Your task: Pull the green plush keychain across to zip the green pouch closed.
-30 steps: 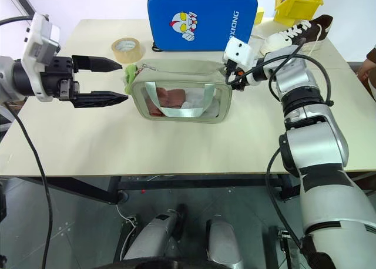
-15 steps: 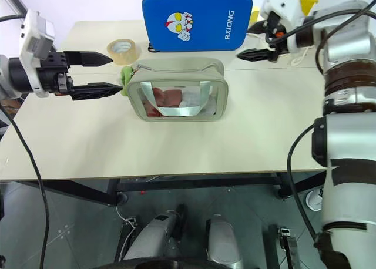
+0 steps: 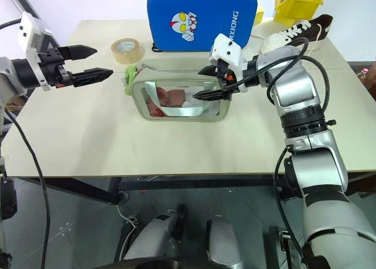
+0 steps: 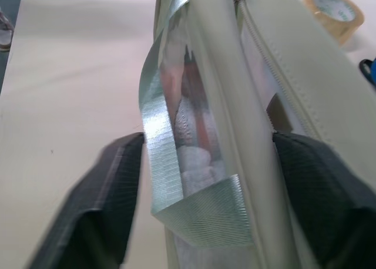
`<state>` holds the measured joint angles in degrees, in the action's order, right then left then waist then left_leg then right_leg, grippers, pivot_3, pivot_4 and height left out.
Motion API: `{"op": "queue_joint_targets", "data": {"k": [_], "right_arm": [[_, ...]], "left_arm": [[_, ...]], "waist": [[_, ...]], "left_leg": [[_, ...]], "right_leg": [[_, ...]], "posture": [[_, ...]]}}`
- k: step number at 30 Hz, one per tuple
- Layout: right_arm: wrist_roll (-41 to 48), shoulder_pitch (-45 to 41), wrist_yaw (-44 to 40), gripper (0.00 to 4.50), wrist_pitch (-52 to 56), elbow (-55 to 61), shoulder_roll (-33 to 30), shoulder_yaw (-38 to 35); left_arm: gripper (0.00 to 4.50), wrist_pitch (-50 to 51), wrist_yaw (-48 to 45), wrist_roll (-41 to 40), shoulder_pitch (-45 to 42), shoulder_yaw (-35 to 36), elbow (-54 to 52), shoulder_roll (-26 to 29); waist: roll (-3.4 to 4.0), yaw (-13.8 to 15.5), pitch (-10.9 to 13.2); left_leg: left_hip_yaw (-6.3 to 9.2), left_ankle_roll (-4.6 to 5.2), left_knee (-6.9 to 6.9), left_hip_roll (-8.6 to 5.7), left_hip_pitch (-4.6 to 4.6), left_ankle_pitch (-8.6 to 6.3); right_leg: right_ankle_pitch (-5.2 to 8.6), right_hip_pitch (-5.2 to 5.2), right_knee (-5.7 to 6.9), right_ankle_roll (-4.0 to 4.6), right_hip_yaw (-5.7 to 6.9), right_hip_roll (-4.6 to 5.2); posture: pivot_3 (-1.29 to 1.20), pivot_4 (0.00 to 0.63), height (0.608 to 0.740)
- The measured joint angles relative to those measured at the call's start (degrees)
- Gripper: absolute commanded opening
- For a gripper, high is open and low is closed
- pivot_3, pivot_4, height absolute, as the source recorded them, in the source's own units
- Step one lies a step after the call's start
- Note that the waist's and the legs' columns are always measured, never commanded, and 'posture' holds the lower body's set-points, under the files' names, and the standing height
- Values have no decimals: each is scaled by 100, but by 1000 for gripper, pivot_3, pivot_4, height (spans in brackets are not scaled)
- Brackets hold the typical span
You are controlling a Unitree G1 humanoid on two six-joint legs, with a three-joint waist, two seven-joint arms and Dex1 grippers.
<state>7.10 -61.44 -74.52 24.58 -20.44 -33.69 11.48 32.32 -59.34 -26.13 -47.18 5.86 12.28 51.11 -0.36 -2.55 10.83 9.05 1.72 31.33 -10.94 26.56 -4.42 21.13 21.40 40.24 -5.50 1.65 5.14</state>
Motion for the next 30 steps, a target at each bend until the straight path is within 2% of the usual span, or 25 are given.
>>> {"op": "queue_joint_targets", "data": {"k": [3, 12, 16, 20, 23, 30], "right_arm": [[11, 21, 4, 302, 2, 66, 9, 2], [46, 179, 9, 302, 51, 451, 11, 46], [47, 179, 41, 302, 87, 464, 56, 61], [49, 179, 80, 302, 92, 463, 95, 63], [46, 178, 127, 235, 92, 460, 100, 63], [44, 171, 175, 235, 68, 438, 100, 63]], "left_arm": [[4500, -304, 164, 278, 8, -25, 533, -172], [4500, -1102, 471, 864, -241, -95, 1752, -809], [4500, -1310, 546, 1000, -453, -218, 2092, -1310], [4500, -1328, 446, 1092, -453, -280, 2164, -1385], [3658, -1435, 430, 1192, -454, -283, 2287, -1384], [71, -1553, 438, 1212, -611, -272, 2589, -1385]], "waist": [[-1, -12, 0], [-2, -9, -1], [-3, -4, -2], [-3, -42, -2], [-3, -37, -2], [-3, -18, -2]], "left_leg": [[0, 0, 0, 0, -1, 1], [2, -11, 21, 0, 3, 10], [3, 2, 60, 0, 13, 0], [2, -2, 71, 0, 27, 4], [2, -2, 72, 0, 25, 4], [2, -1, 75, 0, 26, 2]], "right_leg": [[0, 0, 2, 0, 1, 0], [-1, -5, 4, -1, 6, -1], [-2, -10, 15, -4, 12, -2], [-7, -1, 18, -12, 12, -3], [-7, -2, 18, -12, 12, -3], [-8, -2, 19, -14, 12, -3]], "posture": [[0, 150, 740], [0, 150, 740], [0, 150, 740], [0, 150, 740], [0, 150, 740], [0, 150, 740]]}}
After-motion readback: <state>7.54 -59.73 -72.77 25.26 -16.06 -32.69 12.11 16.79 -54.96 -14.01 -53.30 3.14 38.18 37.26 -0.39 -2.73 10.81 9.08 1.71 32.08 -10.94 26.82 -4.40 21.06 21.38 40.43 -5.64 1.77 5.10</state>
